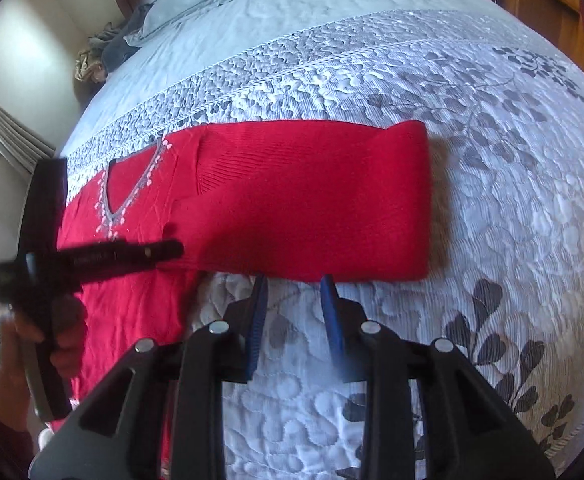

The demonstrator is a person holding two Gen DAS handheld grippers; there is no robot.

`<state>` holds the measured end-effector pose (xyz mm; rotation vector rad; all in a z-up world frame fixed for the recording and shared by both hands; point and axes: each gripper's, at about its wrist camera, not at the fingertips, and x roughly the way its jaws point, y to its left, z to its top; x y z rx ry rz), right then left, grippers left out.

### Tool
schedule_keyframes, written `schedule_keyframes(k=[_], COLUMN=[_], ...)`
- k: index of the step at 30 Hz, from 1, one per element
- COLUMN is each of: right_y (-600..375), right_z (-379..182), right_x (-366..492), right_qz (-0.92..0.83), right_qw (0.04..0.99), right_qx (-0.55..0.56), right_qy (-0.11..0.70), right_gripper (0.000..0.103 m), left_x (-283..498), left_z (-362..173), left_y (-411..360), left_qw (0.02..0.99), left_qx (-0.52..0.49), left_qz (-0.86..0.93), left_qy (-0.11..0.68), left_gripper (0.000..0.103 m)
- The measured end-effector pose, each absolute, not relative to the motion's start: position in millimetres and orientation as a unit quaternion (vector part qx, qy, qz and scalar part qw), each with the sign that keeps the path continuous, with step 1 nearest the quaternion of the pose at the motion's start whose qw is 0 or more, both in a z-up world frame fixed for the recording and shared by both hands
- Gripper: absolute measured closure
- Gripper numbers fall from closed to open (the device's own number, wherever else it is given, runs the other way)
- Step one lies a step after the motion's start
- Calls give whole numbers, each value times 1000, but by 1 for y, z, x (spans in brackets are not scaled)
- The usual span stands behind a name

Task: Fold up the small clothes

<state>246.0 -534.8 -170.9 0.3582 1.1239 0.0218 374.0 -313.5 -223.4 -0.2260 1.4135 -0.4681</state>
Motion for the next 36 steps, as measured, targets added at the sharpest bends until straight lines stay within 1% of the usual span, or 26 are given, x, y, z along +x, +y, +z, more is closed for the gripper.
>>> schedule_keyframes(k=[5,7,9,10,12,13,16,20,23,28,32,35,36], right_y=[-540,-540,-539,-539,-541,-543,-552,-561,-562,-550,-532,-517,-511], right_z=[-178,-178,-177,-176,-174,-173,-173,-171,-168,-164,-166,-169,-171], right_x=[240,239,238,239,238,238,235,232,231,240,252,265,271], right_qz=[7,8,8,7,4,1,-10,-20,-24,-10,7,21,28], right_qw=[828,829,830,831,832,832,830,830,830,831,828,824,822], right_qx=[189,189,187,185,183,185,199,211,211,200,194,191,192], right_qy=[527,526,526,525,524,523,521,517,516,519,526,532,535], right_gripper=[75,75,75,75,75,75,75,75,75,75,74,71,68], left_x=[378,381,385,386,386,386,384,385,391,407,420,426,428], left_z=[-221,-222,-223,-223,-220,-217,-203,-167,-136,-108,-104,-112,-117], left_y=[-321,-324,-322,-322,-317,-313,-300,-271,-241,-171,-107,-62,-51], left_qw=[733,735,738,740,745,749,761,790,820,847,864,867,867], left_qx=[-102,-100,-101,-99,-99,-106,-136,-160,-145,-140,-133,-137,-136], left_qz=[-214,-212,-206,-204,-197,-199,-203,-207,-192,-143,-80,-37,-28], left_qy=[638,637,634,634,630,624,601,554,519,492,478,478,478], left_gripper=[45,52,71,75,93,99,100,100,100,100,100,100,100])
